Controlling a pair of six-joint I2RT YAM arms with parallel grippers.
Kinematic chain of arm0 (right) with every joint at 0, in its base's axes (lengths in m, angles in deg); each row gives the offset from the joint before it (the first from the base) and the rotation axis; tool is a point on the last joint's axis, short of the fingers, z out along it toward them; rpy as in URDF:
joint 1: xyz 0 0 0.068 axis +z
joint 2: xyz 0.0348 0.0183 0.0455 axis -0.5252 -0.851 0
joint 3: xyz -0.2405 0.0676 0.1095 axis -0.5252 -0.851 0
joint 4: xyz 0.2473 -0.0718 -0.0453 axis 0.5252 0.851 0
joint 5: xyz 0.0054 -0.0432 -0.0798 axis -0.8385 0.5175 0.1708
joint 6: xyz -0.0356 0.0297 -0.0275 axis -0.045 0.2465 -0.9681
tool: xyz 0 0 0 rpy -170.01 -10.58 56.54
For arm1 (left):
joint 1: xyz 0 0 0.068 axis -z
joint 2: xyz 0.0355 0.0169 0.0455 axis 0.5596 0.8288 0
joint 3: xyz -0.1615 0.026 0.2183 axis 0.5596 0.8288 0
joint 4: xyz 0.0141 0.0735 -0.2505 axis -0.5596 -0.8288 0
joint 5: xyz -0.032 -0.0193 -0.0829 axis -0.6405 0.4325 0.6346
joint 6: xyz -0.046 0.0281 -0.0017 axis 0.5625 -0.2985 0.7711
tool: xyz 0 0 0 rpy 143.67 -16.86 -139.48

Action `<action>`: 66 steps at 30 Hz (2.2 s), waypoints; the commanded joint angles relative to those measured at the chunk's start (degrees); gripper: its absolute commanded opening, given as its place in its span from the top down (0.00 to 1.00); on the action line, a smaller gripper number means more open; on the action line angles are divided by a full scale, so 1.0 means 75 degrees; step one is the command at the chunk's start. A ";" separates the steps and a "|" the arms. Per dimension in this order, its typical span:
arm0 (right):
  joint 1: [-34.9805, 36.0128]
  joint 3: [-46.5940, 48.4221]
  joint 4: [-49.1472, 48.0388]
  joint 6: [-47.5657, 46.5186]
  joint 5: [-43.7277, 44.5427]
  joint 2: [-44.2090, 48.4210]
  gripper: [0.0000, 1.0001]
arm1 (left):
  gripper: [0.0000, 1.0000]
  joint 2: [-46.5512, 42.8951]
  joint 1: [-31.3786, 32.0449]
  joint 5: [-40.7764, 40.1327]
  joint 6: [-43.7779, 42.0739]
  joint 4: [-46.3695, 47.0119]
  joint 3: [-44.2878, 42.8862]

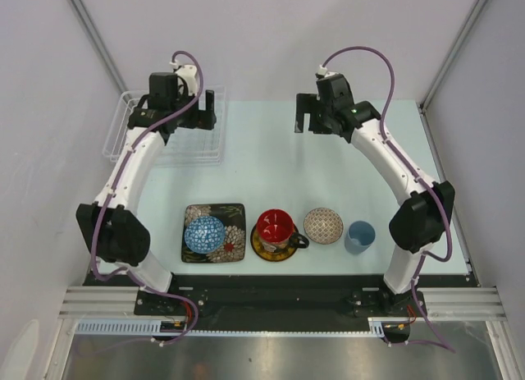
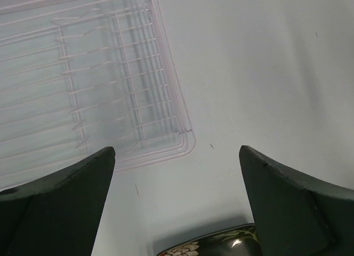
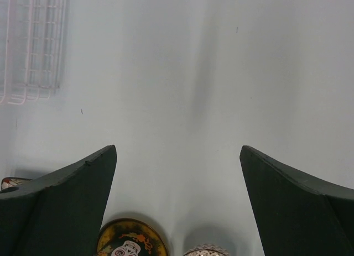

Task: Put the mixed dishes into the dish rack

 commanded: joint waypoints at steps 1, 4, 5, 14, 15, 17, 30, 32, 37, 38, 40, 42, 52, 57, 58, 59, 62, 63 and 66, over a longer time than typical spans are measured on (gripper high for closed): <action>0.0285 -0.0368 -0.0329 -0.0191 0.0570 0.0802 0.00 | 0.00 0.0446 0.0124 -0.0406 0.0010 0.0963 -0.0014; 0.0298 -0.0801 -0.0528 -0.0179 0.0817 0.1120 0.00 | 0.00 0.1407 0.0230 -0.0723 0.0184 0.0870 -0.0646; 0.0298 -0.0942 -0.0610 -0.0179 0.0887 0.1364 0.00 | 0.01 0.1803 0.0276 -0.0805 0.0221 0.0904 -0.0777; 0.0169 -0.2232 -0.1197 -0.0039 0.0993 0.2526 0.02 | 0.07 0.3622 0.1049 -0.2094 0.0197 0.0835 -0.2172; 0.0134 -0.2267 -0.1208 -0.0015 0.0993 0.2550 0.02 | 0.08 0.3809 0.1120 -0.2176 0.0186 0.0846 -0.2254; 0.0064 -0.2326 -0.1208 0.0020 0.0935 0.2632 0.02 | 0.12 0.3986 0.1261 -0.2282 0.0197 0.0916 -0.2290; -0.0651 -0.2689 -0.1080 0.0137 0.0279 0.3031 0.03 | 0.21 0.4596 0.1378 -0.3537 0.0397 0.1080 -0.2630; -0.0663 -0.2712 -0.1056 0.0172 0.0232 0.3042 0.04 | 0.22 0.4654 0.1390 -0.3490 0.0385 0.1057 -0.2653; -0.0698 -0.2713 -0.1056 0.0266 0.0115 0.3054 0.07 | 0.75 0.4959 0.1402 -0.3185 0.0350 0.0917 -0.2735; -0.0698 -0.2713 -0.1068 0.0278 0.0103 0.3054 0.07 | 0.79 0.5029 0.1413 -0.3127 0.0361 0.0893 -0.2712; -0.0698 -0.2712 -0.1068 0.0301 0.0103 0.3054 0.07 | 0.83 0.5065 0.1495 -0.3091 0.0327 0.0881 -0.2677; -0.0710 -0.2701 -0.1068 0.0313 0.0079 0.3077 0.08 | 0.87 0.5100 0.1554 -0.2986 0.0291 0.0893 -0.2665; -0.0722 -0.2713 -0.1009 0.0395 -0.0073 0.3031 0.09 | 0.89 0.5205 0.2397 -0.2892 0.0080 0.0952 -0.2805; -0.0722 -0.2794 -0.0892 0.0407 -0.0097 0.3066 0.11 | 0.88 0.5370 0.3064 -0.2868 -0.0247 0.0893 -0.3192; -0.0722 -0.2795 -0.0892 0.0407 -0.0085 0.3089 0.11 | 0.88 0.5393 0.3147 -0.2857 -0.0294 0.0847 -0.3262; -0.0722 -0.2795 -0.0880 0.0395 -0.0085 0.3101 0.12 | 0.88 0.5440 0.3229 -0.2822 -0.0330 0.0823 -0.3390; -0.0722 -0.2818 -0.0845 0.0383 -0.0038 0.3148 0.13 | 0.88 0.5568 0.3557 -0.2670 -0.0353 0.0706 -0.3636; -0.0733 -0.2853 -0.0845 0.0372 -0.0038 0.3171 0.13 | 0.89 0.5592 0.3697 -0.2634 -0.0342 0.0659 -0.3695; -0.0733 -0.2853 -0.0810 0.0360 -0.0038 0.3160 0.13 | 0.87 0.5616 0.3827 -0.2540 -0.0236 0.0507 -0.3942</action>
